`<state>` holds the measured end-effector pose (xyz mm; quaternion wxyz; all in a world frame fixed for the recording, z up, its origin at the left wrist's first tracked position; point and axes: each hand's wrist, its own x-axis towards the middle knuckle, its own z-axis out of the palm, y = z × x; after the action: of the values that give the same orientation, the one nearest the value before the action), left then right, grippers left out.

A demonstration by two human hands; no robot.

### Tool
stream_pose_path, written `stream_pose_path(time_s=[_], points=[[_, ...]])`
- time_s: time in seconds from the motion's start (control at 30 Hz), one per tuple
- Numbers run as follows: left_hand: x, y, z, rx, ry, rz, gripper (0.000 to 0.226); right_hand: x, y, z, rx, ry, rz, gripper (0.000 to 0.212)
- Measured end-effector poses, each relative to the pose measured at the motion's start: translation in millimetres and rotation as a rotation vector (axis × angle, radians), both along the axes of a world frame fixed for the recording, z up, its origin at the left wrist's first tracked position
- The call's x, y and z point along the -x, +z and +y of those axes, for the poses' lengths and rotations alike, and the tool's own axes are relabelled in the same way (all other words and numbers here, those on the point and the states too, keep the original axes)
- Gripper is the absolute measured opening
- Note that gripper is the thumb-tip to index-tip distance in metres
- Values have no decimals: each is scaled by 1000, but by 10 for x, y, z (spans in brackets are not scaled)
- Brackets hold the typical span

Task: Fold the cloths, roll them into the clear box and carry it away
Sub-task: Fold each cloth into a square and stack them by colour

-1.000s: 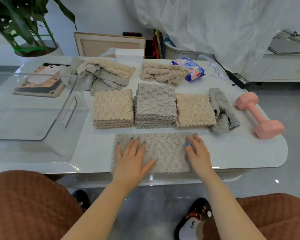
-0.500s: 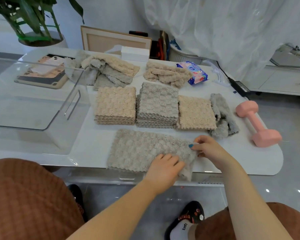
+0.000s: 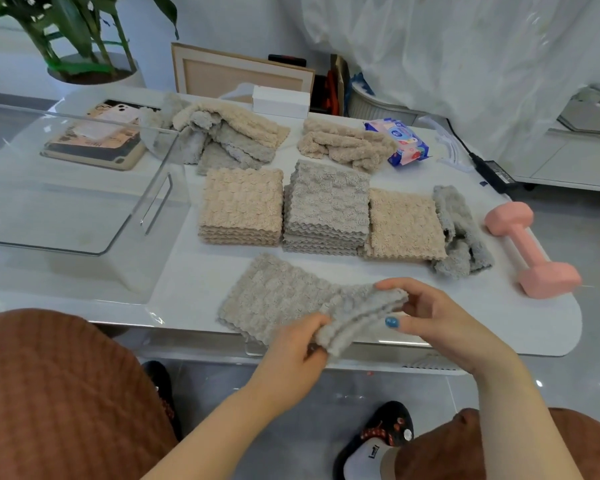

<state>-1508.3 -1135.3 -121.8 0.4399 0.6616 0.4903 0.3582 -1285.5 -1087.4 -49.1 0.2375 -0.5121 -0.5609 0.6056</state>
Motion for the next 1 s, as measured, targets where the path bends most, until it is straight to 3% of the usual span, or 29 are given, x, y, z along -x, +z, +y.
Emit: stream_pose_path(time_s=[0.07,0.17,0.27,0.4,0.5,0.6,0.67,0.8,0.9,1.0], points=[[121,-15,0,144,121,-168,13,167,13,56,-47,70,-65,42],[308,-30,-10,267,223,-321,7,553,-35,270,-311,33,-314,18],[514,32,-44,353,238,-375,19,1006,6,504,-361,59,-339,6],[859,61,25,337,371,-205,17,1566,-105,757,-346,230,-484,8],[1024,47,132,275,422,112,9,1751,-378,881,-376,262,-626,8],[1094,14,206,243,448,368,23,1825,-567,910,-492,271,-827,20],[1092,-9,237,229,513,422,40,1839,-641,912,-527,258,-896,25],[1102,-4,383,396,460,446,65,1798,-589,949,-395,243,-750,17],[1144,111,500,475,311,463,40,1614,-361,918,-152,285,-552,34],[1102,293,535,442,171,424,13,1287,-95,775,-35,389,-542,23]])
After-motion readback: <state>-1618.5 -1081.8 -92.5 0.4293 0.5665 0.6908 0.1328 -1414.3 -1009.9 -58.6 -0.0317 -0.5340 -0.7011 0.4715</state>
